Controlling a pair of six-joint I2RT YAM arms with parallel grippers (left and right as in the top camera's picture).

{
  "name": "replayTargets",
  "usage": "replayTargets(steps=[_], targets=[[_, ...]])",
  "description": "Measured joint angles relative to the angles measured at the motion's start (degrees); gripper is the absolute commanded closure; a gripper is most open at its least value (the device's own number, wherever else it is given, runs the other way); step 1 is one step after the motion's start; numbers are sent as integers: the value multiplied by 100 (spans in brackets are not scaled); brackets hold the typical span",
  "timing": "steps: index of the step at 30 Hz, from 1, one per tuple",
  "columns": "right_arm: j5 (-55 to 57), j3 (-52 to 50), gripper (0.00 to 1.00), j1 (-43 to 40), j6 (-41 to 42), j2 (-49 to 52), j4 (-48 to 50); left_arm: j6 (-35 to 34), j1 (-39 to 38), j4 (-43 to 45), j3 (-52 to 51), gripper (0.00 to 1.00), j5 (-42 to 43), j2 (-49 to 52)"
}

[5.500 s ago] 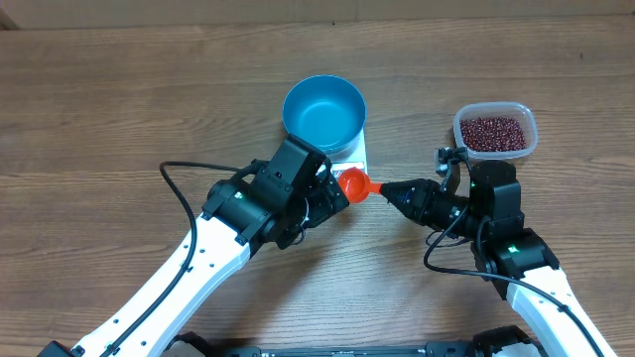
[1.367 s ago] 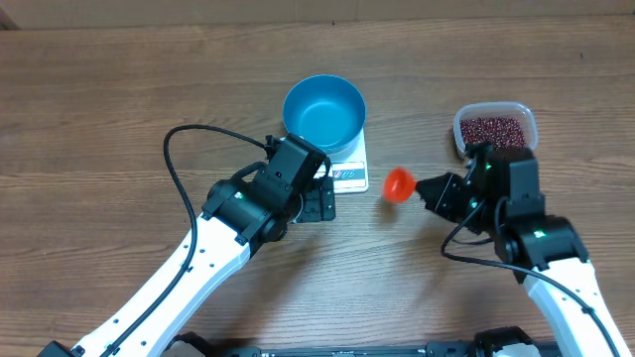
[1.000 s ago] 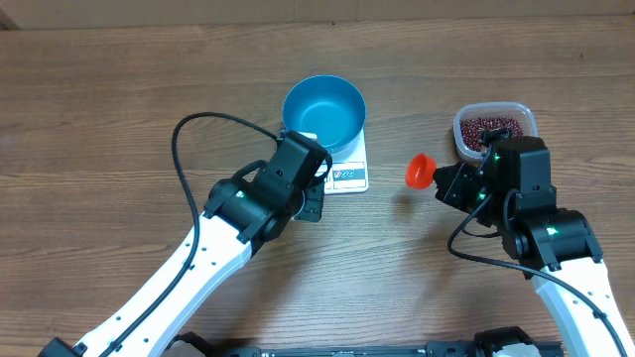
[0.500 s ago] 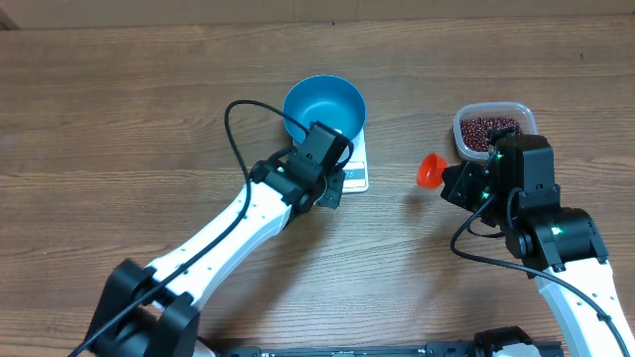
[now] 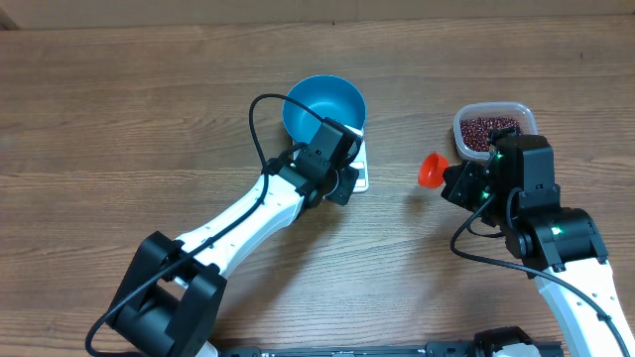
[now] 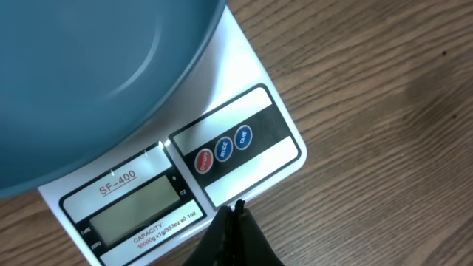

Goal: Scoop item into bowl and weigh 150g on scale

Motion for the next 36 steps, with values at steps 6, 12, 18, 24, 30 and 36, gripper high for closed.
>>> replayTargets(steps=[6, 12, 18, 24, 30, 36], targets=[[-2, 0, 96, 0, 0, 0, -2, 155, 0, 31, 0, 96, 46, 232], [-2, 0, 96, 0, 0, 0, -2, 162, -28, 111, 0, 96, 129, 501], [-4, 0, 96, 0, 0, 0, 0, 162, -81, 247, 0, 96, 94, 546], [-4, 0, 96, 0, 0, 0, -2, 164, -81, 282, 0, 96, -13, 546], [-17, 0, 96, 0, 0, 0, 0, 160, -81, 282, 0, 96, -50, 546], [-55, 0, 96, 0, 0, 0, 0, 33, -219, 273, 0, 96, -308, 546]])
